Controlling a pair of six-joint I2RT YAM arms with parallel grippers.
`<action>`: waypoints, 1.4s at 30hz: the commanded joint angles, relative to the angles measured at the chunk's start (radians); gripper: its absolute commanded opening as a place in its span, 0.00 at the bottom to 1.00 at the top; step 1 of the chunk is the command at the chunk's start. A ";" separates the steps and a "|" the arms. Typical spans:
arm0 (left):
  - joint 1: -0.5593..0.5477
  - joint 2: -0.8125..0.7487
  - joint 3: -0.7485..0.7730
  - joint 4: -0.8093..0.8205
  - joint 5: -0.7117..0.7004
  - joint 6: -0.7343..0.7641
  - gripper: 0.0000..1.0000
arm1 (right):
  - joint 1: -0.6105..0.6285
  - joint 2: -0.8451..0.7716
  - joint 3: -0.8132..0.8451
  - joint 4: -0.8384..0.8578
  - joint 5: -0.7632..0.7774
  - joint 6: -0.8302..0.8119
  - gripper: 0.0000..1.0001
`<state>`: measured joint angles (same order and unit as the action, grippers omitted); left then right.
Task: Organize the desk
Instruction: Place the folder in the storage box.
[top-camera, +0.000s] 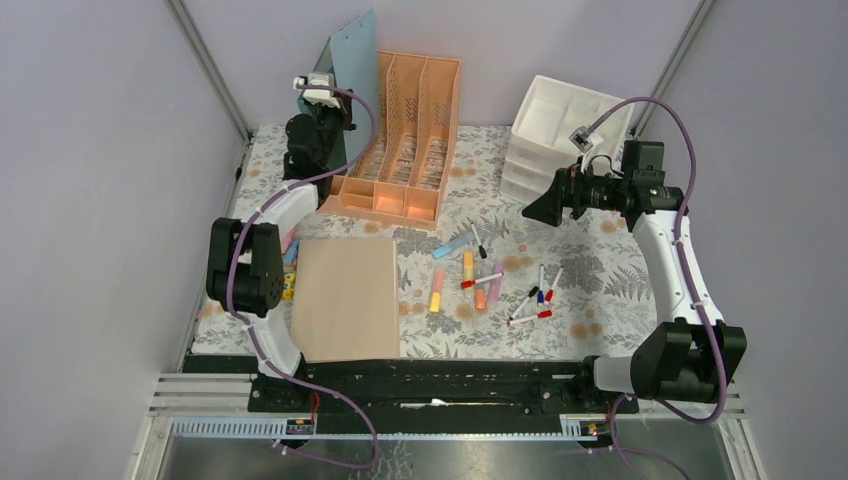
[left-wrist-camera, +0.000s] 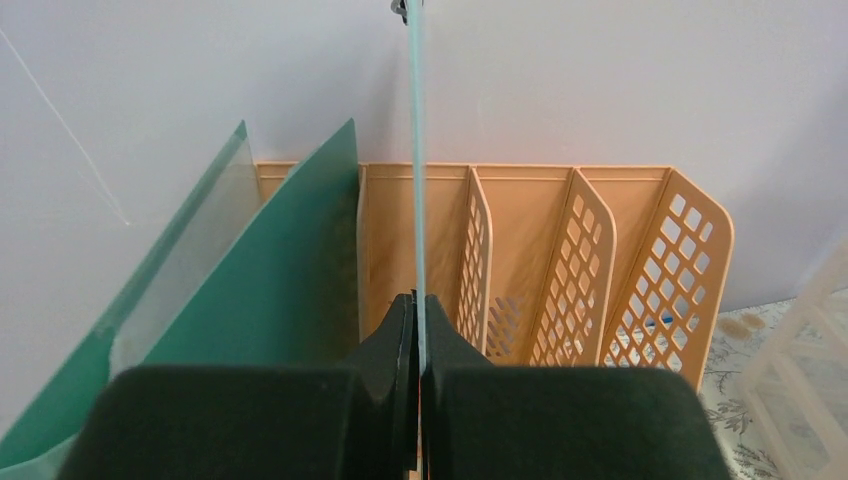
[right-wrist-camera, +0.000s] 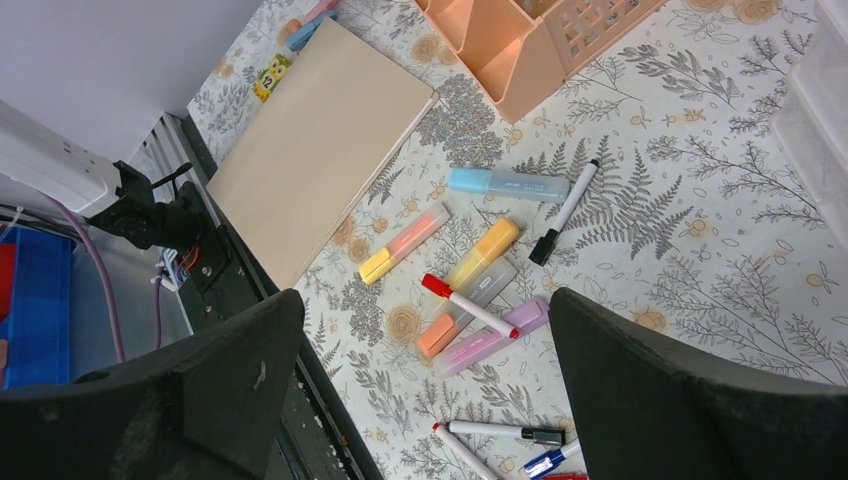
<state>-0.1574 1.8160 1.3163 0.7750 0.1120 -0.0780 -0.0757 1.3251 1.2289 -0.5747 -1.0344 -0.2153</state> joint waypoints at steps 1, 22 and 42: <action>-0.009 0.023 0.036 0.183 0.021 -0.028 0.00 | -0.020 0.007 -0.006 0.023 -0.023 0.003 1.00; -0.014 0.122 -0.015 0.260 0.030 -0.029 0.32 | -0.041 0.045 -0.022 0.042 -0.046 0.008 1.00; 0.062 0.141 0.587 -0.879 0.193 -0.299 0.75 | -0.052 0.031 -0.059 0.103 -0.089 0.042 1.00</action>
<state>-0.1078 1.9202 1.7576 0.1543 0.2394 -0.3130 -0.1196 1.3720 1.1793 -0.5102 -1.0782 -0.1890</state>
